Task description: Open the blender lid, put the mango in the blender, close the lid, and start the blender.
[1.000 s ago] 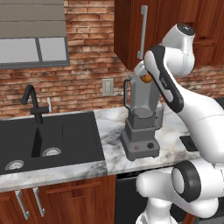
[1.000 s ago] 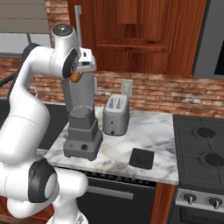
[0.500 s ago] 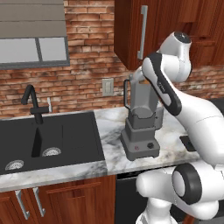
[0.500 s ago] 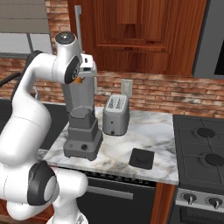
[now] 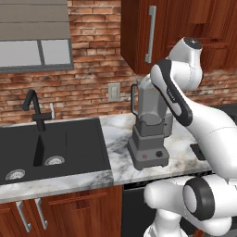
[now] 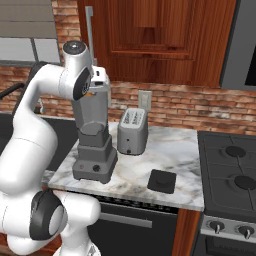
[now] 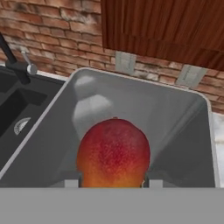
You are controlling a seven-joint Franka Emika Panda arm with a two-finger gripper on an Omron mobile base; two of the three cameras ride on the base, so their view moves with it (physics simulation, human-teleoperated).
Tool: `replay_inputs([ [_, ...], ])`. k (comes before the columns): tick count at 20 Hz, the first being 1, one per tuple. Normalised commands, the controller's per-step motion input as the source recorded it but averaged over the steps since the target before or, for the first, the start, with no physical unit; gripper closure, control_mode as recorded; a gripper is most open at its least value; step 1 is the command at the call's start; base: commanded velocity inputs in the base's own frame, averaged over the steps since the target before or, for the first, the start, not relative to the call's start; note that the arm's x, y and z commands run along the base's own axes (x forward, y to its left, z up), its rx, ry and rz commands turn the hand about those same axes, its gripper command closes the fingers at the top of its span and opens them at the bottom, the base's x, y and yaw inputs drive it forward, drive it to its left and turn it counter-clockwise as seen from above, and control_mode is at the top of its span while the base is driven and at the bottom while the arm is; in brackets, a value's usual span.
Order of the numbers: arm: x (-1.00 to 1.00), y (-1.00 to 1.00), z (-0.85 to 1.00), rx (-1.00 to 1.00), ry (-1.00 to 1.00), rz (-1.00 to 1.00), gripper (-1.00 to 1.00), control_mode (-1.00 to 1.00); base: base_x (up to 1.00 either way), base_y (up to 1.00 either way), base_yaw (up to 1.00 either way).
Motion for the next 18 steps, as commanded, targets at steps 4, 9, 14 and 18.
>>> replay_inputs([
  [4, -0.01, 0.03, -0.25, -0.01, 0.1, 0.0, -1.0, -1.0, 0.0, 0.0, 0.0],
  [9, 0.0, 0.01, -0.03, 0.0, 0.04, 0.0, -1.0, -1.0, 0.0, 0.0, 0.0],
  [14, -0.07, 0.0, 0.07, 0.0, 0.03, -0.01, -1.0, -1.0, 0.0, 0.0, 0.0],
  [18, -0.24, 0.0, 0.46, 0.0, 0.0, -0.03, -1.0, -1.0, 0.0, 0.0, 0.0],
])
